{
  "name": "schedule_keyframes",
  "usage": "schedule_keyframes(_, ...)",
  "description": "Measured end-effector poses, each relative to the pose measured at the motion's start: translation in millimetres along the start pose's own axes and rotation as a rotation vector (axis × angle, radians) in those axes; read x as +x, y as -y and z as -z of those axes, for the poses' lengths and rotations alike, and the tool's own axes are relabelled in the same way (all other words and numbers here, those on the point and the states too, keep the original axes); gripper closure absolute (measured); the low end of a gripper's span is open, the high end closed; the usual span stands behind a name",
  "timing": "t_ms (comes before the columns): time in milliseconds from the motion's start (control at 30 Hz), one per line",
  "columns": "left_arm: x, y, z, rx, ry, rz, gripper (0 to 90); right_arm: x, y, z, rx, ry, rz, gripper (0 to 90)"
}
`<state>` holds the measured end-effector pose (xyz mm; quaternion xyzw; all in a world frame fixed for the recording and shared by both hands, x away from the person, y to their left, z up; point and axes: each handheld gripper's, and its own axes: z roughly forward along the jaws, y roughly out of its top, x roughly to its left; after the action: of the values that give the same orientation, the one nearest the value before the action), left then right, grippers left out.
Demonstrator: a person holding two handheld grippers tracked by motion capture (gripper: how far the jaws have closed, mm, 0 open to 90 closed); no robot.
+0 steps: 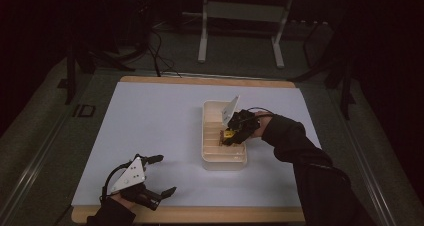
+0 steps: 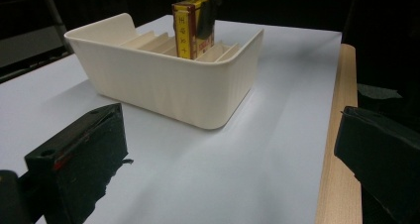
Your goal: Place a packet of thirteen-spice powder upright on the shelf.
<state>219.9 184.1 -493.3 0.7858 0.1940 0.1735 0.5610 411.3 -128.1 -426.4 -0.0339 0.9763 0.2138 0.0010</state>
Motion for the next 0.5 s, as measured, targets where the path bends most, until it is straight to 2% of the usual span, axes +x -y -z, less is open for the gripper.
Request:
schedule_keyframes(67, 0.1, 0.1, -0.1, 0.001, 0.000, 0.000, 0.0, -0.3, 1.7, -1.6, 0.026, 0.007, -0.010, 56.3)
schedule_keyframes(200, 0.2, 0.1, -0.4, 0.001, -0.001, 0.000, 0.0, 0.5, 2.1, 2.5, 0.016, 0.011, -0.008, 55.5)
schedule_keyframes(500, 0.2, 0.0, -0.7, 0.003, -0.002, 0.000, 0.0, 1.7, 5.6, 23.3, -0.022, 0.024, -0.031, 52.3)
